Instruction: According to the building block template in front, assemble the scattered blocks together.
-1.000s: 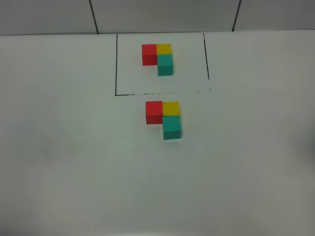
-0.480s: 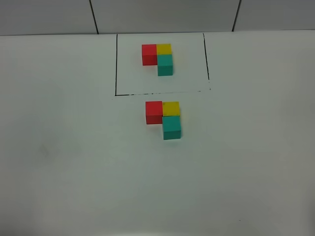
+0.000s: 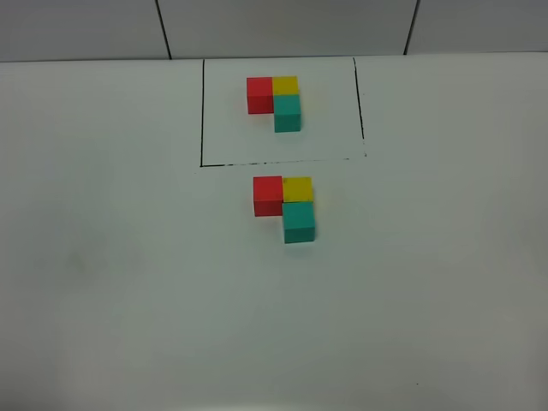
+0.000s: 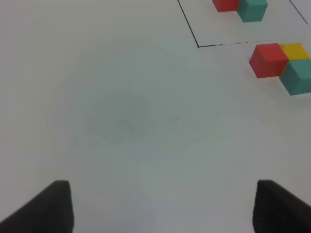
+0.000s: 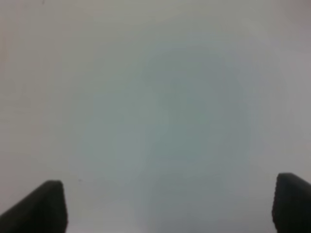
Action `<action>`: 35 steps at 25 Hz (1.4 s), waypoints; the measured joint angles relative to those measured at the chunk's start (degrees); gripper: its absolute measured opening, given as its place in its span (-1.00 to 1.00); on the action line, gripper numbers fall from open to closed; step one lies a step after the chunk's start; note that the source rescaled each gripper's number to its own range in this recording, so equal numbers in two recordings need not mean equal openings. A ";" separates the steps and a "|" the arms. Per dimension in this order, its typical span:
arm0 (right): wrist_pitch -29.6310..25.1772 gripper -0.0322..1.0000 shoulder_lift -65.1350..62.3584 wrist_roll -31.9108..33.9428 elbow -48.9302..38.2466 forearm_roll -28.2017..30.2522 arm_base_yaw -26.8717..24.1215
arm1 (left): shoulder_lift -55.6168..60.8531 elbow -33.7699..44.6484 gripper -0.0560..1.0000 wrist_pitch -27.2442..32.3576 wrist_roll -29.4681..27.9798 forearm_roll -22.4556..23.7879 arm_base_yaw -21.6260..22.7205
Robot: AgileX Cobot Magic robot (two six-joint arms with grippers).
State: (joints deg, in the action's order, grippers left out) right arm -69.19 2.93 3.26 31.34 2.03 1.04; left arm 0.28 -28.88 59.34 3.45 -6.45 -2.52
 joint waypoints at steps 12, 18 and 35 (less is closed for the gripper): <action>0.34 0.51 0.00 -2.39 -0.41 -2.03 2.72 | 0.00 0.00 0.62 0.00 0.00 0.00 0.00; 0.77 0.51 0.00 -3.93 -0.41 -2.94 4.26 | 0.00 0.00 0.62 0.00 0.00 0.00 0.00; 8.21 0.50 0.00 -5.33 -2.76 -4.66 4.31 | 0.00 0.00 0.62 0.00 0.00 0.00 0.00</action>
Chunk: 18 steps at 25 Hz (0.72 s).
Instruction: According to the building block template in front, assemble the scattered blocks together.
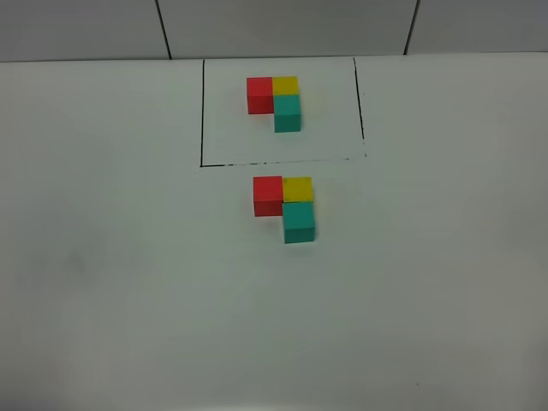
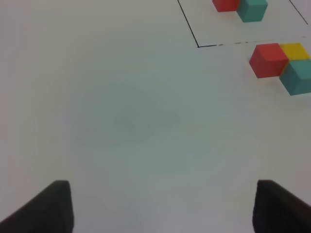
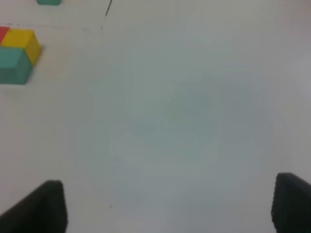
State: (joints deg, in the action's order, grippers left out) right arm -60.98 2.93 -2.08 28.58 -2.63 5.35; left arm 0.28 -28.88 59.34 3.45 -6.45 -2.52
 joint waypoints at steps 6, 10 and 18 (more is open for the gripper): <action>0.11 0.50 0.00 0.00 0.00 -0.06 -0.39 | 0.00 0.00 0.62 0.00 0.00 0.00 0.00; 0.11 0.50 0.00 0.00 0.00 -0.06 -3.82 | 0.00 0.00 0.62 0.00 0.00 0.00 0.00; 0.11 0.50 0.00 0.01 -0.04 -0.06 -5.06 | 0.00 0.00 0.62 0.00 0.00 0.00 0.00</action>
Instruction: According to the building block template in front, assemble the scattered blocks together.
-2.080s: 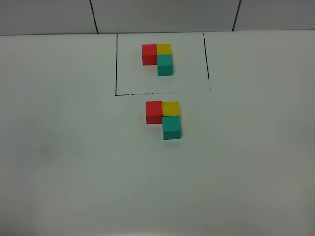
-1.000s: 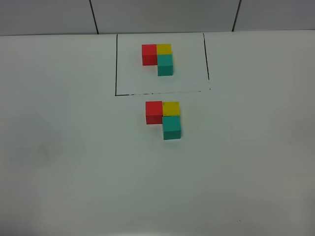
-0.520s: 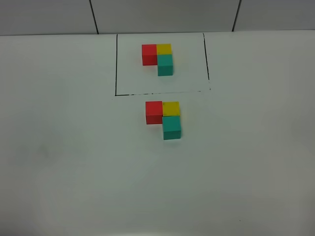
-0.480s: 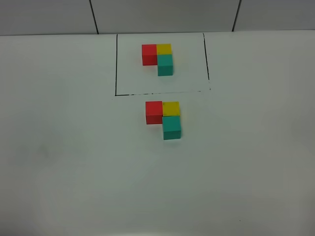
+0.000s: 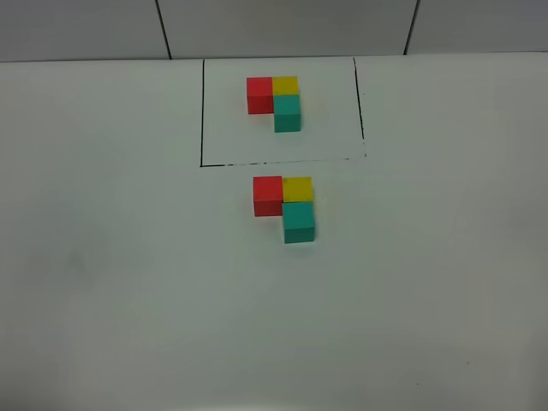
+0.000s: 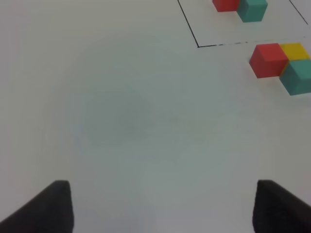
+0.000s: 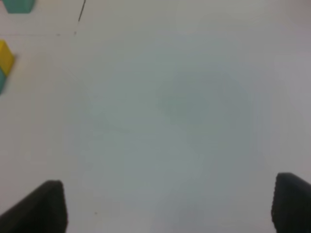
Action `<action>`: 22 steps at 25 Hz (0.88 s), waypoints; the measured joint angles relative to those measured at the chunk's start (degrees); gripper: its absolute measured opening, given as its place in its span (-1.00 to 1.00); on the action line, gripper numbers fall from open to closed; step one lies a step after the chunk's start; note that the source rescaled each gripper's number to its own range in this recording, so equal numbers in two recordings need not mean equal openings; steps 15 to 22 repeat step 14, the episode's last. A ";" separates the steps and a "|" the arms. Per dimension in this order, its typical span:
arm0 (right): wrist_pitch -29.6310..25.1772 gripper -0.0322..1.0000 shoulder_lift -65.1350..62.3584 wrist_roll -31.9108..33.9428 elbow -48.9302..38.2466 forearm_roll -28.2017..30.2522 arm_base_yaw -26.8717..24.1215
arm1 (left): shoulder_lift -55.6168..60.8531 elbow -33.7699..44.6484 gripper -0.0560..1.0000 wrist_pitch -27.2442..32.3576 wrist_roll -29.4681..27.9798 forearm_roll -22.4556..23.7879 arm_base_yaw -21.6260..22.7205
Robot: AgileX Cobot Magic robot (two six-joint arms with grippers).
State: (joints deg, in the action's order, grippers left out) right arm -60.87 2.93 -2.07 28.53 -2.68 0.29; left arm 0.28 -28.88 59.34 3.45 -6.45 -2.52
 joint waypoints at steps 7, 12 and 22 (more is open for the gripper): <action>0.00 0.50 0.00 0.00 0.00 -0.05 0.00 | 0.00 0.00 0.62 0.00 0.00 0.00 0.00; 0.00 0.50 0.00 0.00 0.00 -0.05 0.00 | 0.00 0.00 0.62 0.00 0.00 0.00 0.00; 0.00 0.50 0.00 0.00 0.00 -0.05 0.00 | 0.00 0.00 0.62 0.00 0.00 0.00 0.00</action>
